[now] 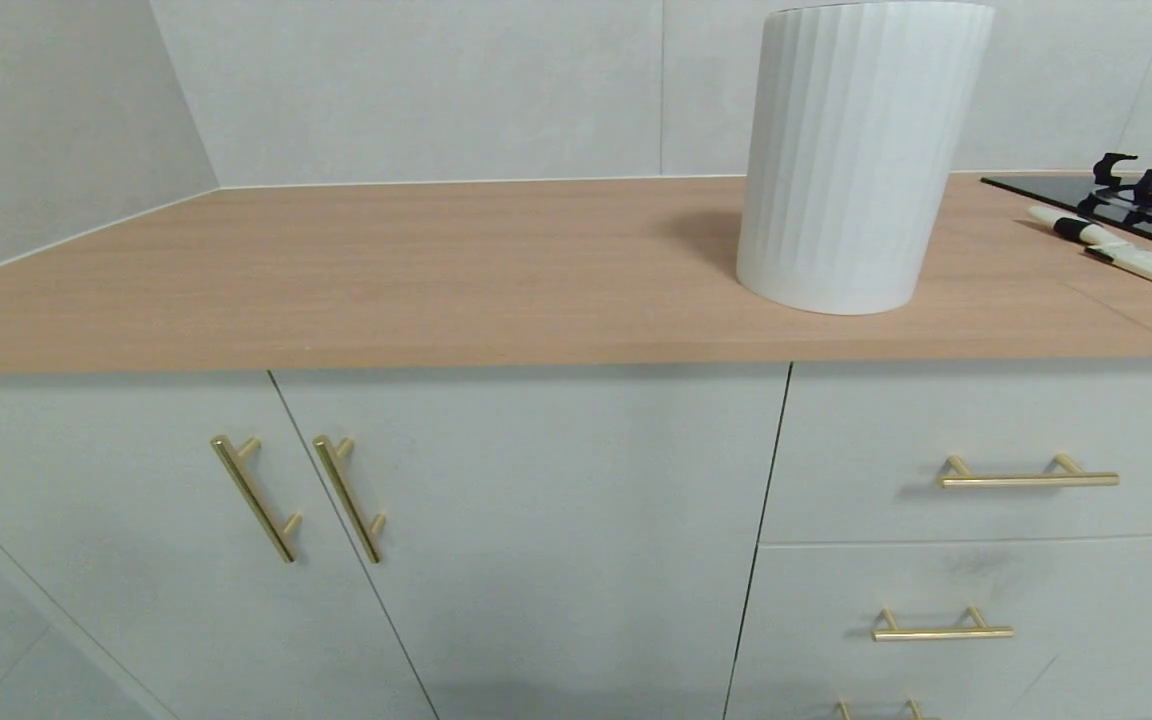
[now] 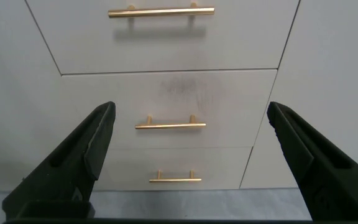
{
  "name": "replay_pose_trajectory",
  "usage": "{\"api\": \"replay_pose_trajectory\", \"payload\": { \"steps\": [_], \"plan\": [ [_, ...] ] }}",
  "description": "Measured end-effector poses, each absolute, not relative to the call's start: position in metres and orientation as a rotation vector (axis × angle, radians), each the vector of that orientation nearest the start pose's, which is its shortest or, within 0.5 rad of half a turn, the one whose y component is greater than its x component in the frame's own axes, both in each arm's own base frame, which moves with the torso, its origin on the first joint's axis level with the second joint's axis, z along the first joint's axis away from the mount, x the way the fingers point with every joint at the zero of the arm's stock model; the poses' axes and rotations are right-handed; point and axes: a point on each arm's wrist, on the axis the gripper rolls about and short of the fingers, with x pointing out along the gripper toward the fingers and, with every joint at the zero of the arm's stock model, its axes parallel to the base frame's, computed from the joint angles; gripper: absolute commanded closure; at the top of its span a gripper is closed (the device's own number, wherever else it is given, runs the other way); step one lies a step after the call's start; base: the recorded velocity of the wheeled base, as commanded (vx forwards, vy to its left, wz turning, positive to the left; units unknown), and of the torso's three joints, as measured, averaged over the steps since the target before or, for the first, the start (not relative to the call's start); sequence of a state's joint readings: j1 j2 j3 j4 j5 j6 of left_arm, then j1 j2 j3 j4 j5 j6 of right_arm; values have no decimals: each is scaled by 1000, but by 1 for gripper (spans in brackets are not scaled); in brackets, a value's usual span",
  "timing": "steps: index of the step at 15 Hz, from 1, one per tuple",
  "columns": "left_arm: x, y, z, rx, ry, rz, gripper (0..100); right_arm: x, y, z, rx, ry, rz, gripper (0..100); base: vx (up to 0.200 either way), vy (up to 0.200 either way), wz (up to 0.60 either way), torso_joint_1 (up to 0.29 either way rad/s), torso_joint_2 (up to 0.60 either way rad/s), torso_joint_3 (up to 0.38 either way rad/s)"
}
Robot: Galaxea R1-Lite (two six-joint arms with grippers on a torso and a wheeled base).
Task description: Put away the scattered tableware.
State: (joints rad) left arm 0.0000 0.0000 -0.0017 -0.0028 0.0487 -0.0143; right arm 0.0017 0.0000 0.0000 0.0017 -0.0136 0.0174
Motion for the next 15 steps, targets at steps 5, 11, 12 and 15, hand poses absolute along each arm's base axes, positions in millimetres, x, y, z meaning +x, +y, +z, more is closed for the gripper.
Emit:
{"api": "replay_pose_trajectory", "payload": {
  "steps": [5,11,12,15],
  "plan": [
    [-23,1,76,-13,-4,48,0,-23,0,75,17,2,-13,0,0,-160,0,0,0,0],
    [-23,1,76,-14,-4,49,0,-23,0,75,17,2,-12,0,0,-200,0,1,1,2],
    [-23,1,76,-14,-5,48,0,-23,0,75,17,2,-11,0,0,-200,0,-2,2,2],
    [-23,1,76,-15,-4,48,0,-23,0,75,17,2,-12,0,0,-200,0,1,9,1]
  ]
}}
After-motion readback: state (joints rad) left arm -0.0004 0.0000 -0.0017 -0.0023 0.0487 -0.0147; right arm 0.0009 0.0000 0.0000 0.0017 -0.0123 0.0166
